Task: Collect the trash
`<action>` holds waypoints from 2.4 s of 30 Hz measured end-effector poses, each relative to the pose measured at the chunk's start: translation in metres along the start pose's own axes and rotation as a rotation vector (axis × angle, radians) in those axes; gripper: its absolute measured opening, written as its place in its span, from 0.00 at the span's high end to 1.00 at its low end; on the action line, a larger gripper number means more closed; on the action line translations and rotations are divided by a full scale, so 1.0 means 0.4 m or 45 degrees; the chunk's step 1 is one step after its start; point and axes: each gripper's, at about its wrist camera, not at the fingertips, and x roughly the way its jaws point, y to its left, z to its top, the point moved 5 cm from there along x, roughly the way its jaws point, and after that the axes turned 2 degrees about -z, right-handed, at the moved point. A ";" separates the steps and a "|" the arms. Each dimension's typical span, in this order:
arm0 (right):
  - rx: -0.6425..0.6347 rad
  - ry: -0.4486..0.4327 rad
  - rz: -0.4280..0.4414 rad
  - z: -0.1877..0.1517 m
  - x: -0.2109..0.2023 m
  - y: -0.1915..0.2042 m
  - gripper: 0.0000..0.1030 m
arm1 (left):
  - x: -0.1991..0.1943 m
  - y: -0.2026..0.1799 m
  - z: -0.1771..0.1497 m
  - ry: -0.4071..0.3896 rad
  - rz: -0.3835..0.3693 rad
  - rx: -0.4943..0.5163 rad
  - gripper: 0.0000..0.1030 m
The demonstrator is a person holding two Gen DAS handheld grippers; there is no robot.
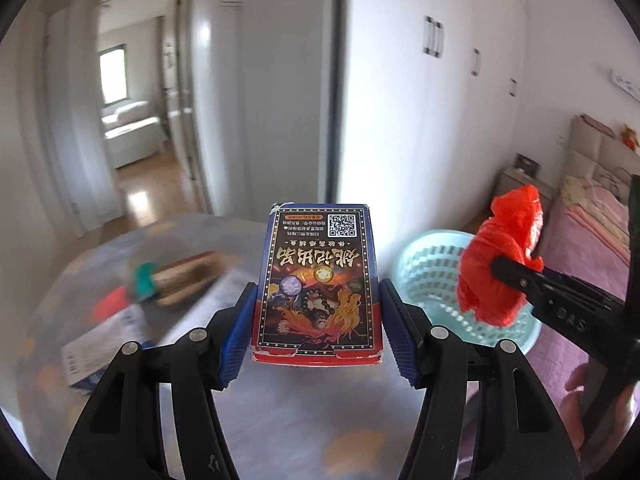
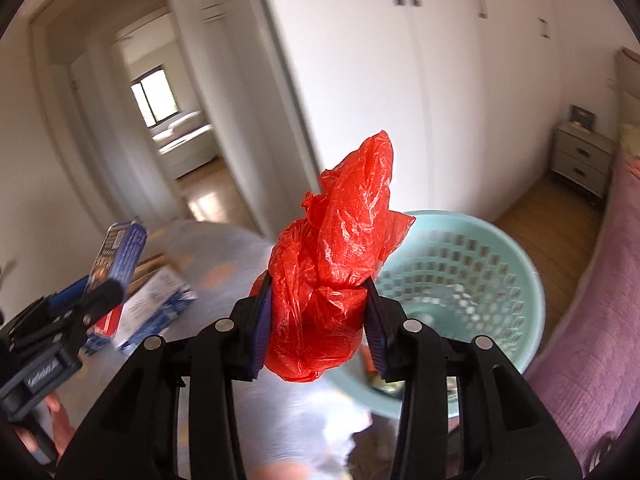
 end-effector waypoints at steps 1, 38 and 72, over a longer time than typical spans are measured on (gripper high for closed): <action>0.021 0.005 -0.016 0.002 0.005 -0.022 0.64 | 0.022 -0.028 0.002 0.013 -0.033 0.014 0.44; 0.121 0.119 -0.326 -0.052 0.110 -0.207 0.38 | 0.121 -0.114 -0.008 -0.004 -0.179 0.002 0.18; -0.348 -0.137 0.150 -0.157 -0.020 0.392 0.18 | -0.198 0.350 -0.204 -0.065 0.452 -0.311 0.14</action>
